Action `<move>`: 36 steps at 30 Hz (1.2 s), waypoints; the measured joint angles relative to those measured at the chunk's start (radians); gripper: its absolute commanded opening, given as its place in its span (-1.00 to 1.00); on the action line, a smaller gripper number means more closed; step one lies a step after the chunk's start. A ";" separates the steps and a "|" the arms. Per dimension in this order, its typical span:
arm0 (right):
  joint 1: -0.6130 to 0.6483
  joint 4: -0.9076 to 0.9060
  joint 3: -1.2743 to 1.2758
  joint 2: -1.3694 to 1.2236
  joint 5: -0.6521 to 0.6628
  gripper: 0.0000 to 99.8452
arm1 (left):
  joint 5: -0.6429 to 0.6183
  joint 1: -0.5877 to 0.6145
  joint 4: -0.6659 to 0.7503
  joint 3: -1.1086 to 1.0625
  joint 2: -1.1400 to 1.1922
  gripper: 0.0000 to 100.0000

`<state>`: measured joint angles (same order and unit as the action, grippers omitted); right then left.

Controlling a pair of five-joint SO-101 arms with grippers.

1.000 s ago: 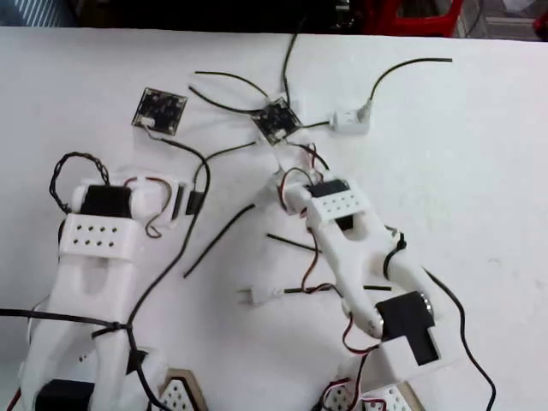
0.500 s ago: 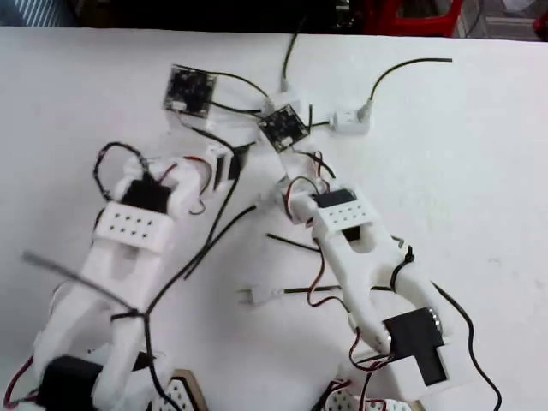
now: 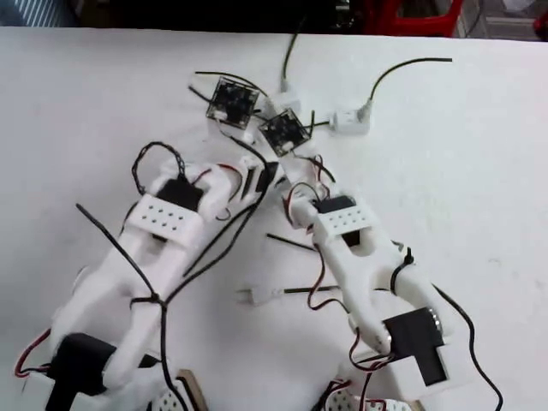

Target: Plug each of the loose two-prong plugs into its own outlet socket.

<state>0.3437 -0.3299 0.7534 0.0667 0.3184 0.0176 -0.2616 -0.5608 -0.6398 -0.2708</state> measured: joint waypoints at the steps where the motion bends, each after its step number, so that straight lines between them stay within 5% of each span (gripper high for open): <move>1: 0.000 0.000 0.000 0.000 -0.020 -0.97 | 0.000 0.006 0.000 0.000 0.000 -0.47; 31: -0.025 -0.098 -0.173 -0.172 -0.087 -0.96 | 0.000 0.141 -0.037 -0.029 0.000 -0.47; 36: -0.115 -0.103 -0.270 -0.183 -0.219 -0.95 | -0.006 0.204 -0.037 -0.029 0.000 -0.47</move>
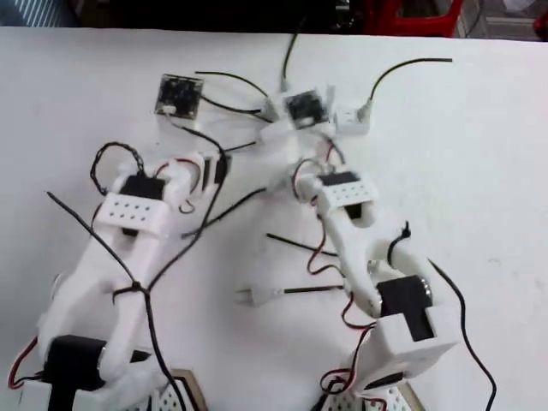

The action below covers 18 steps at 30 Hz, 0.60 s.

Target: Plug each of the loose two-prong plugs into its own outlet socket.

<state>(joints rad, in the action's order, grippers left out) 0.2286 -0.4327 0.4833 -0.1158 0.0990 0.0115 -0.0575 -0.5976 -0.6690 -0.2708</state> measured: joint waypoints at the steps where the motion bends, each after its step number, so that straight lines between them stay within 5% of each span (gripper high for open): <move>1: -0.018 0.000 -0.029 0.000 -0.034 -0.92 | -0.014 0.012 0.000 0.000 0.000 -0.47; 8: -0.080 -0.034 -0.157 0.000 -0.203 -0.48 | -0.083 0.052 0.000 0.000 0.000 -0.47; 14: -0.078 -0.236 -0.160 0.087 -0.193 -0.48 | -0.084 0.061 0.000 0.000 0.000 -0.47; 18: -0.080 -0.450 -0.160 0.221 -0.017 -0.58 | -0.084 0.084 0.000 0.000 0.000 -0.47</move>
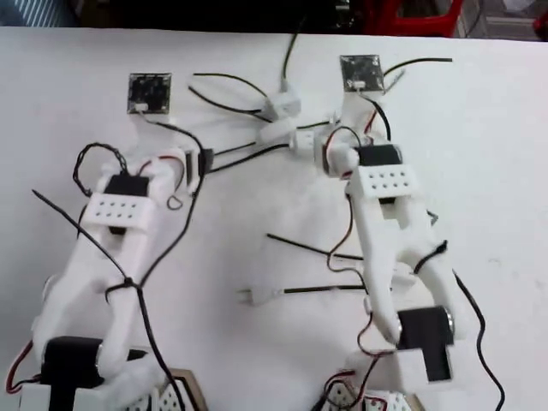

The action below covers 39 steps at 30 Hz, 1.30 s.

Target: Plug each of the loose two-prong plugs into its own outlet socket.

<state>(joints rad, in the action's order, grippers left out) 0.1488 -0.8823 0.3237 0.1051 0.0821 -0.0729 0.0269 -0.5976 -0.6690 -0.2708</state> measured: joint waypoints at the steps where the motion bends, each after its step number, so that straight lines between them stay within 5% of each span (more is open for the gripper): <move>1: 0.002 -0.057 0.000 0.028 0.055 -0.62 | -0.002 0.012 0.000 0.000 0.000 -0.47; 7: 0.000 -0.321 0.000 0.075 0.396 -0.60 | -0.003 0.066 0.000 0.000 0.000 -0.47; 16: 0.002 -0.577 0.000 -0.020 0.732 -0.51 | -0.003 0.069 0.000 0.000 0.000 -0.47; 26: 0.075 -0.568 0.064 -0.095 0.773 -0.54 | -0.003 0.069 0.000 0.000 0.002 -0.47; 39: 0.072 -0.325 0.224 -0.180 0.878 -0.54 | -0.003 0.069 0.000 0.000 0.006 -0.47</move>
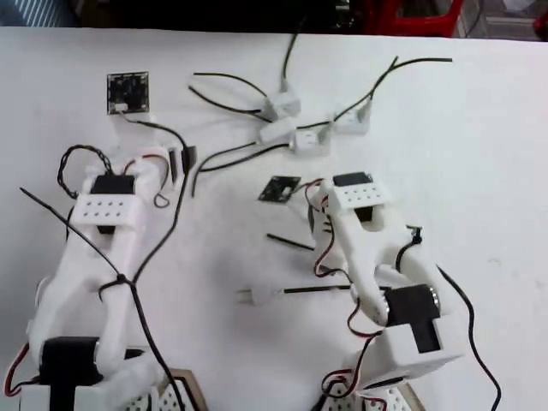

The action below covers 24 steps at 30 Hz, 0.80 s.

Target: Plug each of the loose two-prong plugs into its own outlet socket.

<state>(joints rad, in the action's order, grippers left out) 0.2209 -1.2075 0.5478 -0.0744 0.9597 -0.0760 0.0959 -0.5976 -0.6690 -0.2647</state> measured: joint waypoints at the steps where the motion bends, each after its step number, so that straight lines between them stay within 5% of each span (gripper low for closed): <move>1: 0.002 0.005 0.002 -0.002 0.000 -0.54 | 0.000 0.000 0.000 0.000 0.000 -0.47; 13: -0.003 -0.124 0.034 0.226 0.000 -0.54 | 0.000 0.000 0.000 0.000 0.000 -0.47; 19: 0.166 -0.130 0.219 0.368 0.000 -0.54 | 0.000 0.000 0.000 0.000 0.000 -0.47; 24: 0.276 0.081 0.391 0.374 -0.032 -0.54 | 0.000 0.000 0.000 0.000 0.000 -0.47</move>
<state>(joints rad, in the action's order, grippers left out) 0.4971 -1.1262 0.9390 0.3000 0.9275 -0.0760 0.0959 -0.5976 -0.6690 -0.2647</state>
